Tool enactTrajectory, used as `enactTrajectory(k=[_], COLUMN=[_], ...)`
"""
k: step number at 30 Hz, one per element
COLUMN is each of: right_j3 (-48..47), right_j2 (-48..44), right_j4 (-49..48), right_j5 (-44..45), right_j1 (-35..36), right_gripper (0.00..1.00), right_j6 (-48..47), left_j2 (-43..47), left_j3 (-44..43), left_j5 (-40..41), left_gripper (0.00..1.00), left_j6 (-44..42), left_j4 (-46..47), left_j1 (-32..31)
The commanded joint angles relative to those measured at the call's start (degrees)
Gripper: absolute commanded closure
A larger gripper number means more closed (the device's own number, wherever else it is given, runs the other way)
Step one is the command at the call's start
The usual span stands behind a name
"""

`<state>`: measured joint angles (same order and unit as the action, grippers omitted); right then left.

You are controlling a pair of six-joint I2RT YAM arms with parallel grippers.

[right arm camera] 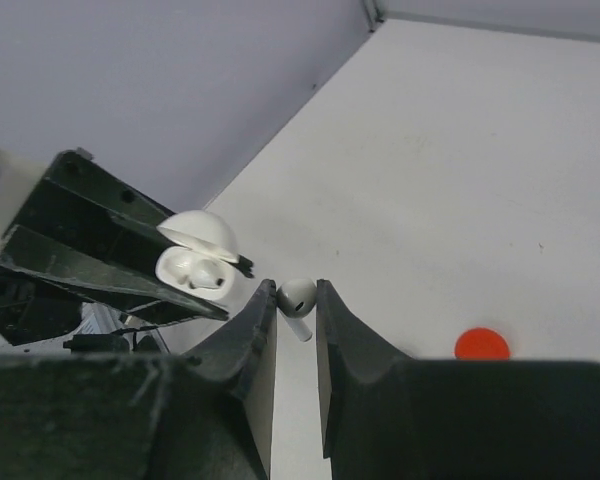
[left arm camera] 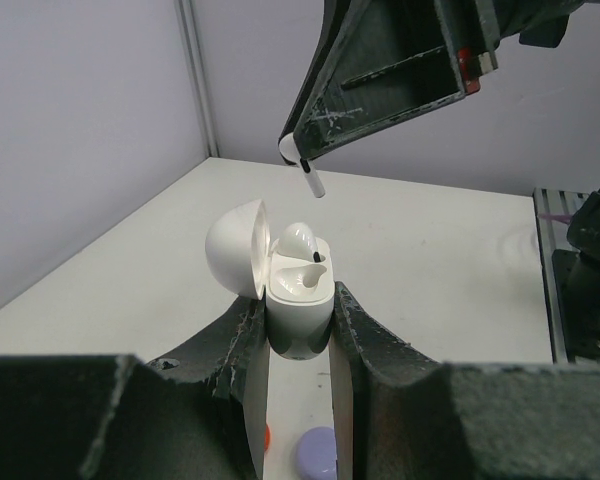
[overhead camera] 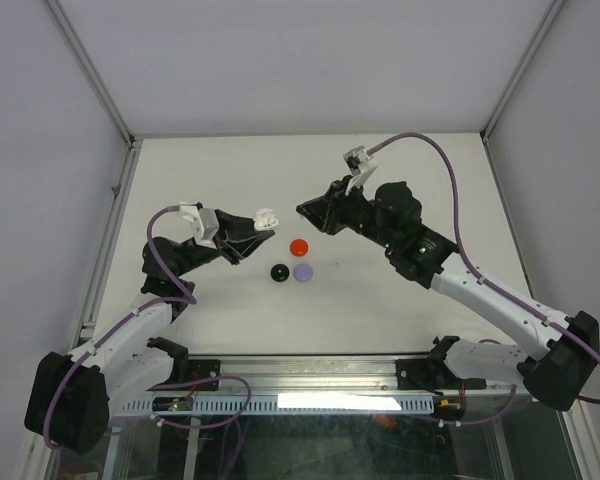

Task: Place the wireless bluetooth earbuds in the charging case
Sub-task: Place the earbud in the charging case.

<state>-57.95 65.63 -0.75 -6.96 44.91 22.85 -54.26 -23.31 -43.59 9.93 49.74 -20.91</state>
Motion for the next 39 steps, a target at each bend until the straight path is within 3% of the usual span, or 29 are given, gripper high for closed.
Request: enactTrajectory(k=[1,20,39], right_j3=[-2.5,1.1,2.8], right_j2=[-2.7,1.4,5.6], right_j4=[-10.6,-25.9,-29.1], right_j5=[-0.7,-1.9,-0.1], right_j1=[3.5,10.6,11.7], right_gripper=[0.86,0.86,0.87], right_j6=[-3.2,-6.7,-7.6], left_j2=[0.7,1.1,1.1], left_j3=[0.0,-0.2,-0.2], left_j5=[-1.6,-1.9,-2.5], left_gripper=[0.97,0.97,0.96], left_j6=[0.1,1.0,3.1], left_j4=[3.8,3.9,5.3], left_j1=[0.2,0.3,0.2])
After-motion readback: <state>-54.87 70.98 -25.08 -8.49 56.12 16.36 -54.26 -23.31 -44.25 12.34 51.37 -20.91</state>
